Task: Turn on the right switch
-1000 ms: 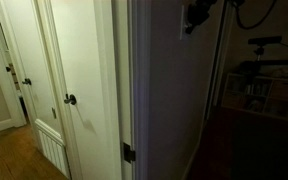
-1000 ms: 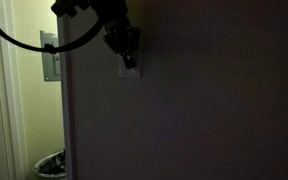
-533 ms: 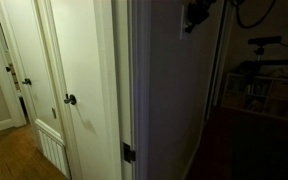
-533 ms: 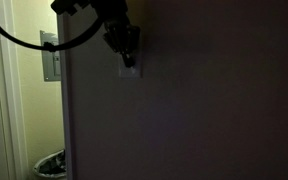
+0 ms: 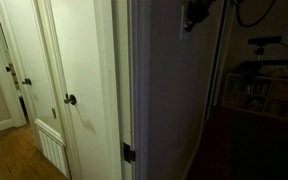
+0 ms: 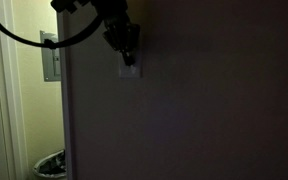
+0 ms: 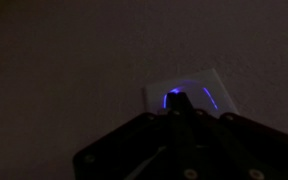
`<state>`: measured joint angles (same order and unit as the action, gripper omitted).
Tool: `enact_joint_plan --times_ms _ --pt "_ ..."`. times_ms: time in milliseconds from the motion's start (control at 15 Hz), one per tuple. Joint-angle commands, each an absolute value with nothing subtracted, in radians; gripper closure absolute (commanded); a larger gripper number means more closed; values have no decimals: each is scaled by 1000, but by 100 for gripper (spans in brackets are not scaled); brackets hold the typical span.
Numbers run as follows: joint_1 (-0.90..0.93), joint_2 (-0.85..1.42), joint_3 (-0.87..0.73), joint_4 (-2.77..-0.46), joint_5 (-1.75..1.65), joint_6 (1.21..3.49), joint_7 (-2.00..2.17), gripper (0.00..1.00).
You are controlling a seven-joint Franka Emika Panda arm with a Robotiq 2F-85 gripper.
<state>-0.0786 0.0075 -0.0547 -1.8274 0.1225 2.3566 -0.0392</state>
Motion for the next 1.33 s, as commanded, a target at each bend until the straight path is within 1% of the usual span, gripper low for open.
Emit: enact_joint_plan --times_ms 0,733,1267 --pt "-68 -18 -53 -1791 139 2344 -39 95" --pt "-74 -25 -60 -1770 109 2289 -29 95" --pt "-90 -53 -85 -1785 131 1944 -62 95"
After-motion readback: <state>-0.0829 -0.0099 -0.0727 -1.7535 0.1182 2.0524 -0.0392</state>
